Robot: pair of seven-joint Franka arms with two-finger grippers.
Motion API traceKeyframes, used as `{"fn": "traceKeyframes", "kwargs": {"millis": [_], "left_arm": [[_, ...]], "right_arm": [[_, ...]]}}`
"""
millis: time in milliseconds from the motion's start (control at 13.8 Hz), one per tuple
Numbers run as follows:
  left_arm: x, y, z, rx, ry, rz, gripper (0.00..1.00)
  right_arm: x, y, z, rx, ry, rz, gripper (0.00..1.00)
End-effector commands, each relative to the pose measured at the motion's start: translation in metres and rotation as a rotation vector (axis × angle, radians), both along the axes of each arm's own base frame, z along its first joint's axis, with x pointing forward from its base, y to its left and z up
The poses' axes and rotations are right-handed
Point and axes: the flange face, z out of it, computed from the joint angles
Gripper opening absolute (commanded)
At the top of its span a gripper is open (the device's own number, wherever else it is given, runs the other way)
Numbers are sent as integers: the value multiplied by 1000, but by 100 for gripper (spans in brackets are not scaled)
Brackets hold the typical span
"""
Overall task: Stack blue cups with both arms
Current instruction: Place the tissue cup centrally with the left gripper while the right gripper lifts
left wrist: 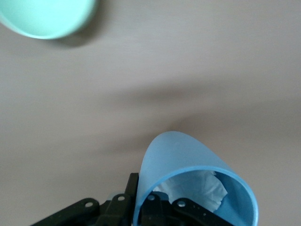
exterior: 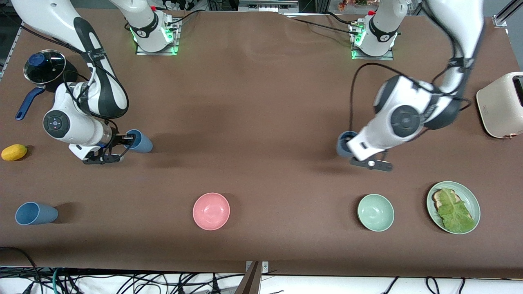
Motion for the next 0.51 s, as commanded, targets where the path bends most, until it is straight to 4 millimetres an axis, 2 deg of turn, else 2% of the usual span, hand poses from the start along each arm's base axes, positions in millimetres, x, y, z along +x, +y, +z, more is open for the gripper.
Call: {"fn": "traceKeyframes", "kwargs": {"millis": [0,217,289,361,433], "left_arm": [[-8,-61,-50,9,65,44,0],[-13,-84,-76,-52,54,46,0],[-9,-86,-80,-68,39,45,5],[-7,-85,-74,-75,27,47,93],[-4,-81,-68,-78,19,45,100]], "right_arm": [[6,7,15,-2,-10,-5,0],[31,21,58,3,-8,18,0],[40,31,76,5,-19,33,0],[46,46,90,6,-22,52,0],[49,59,101,7,-23,51,0]]}}
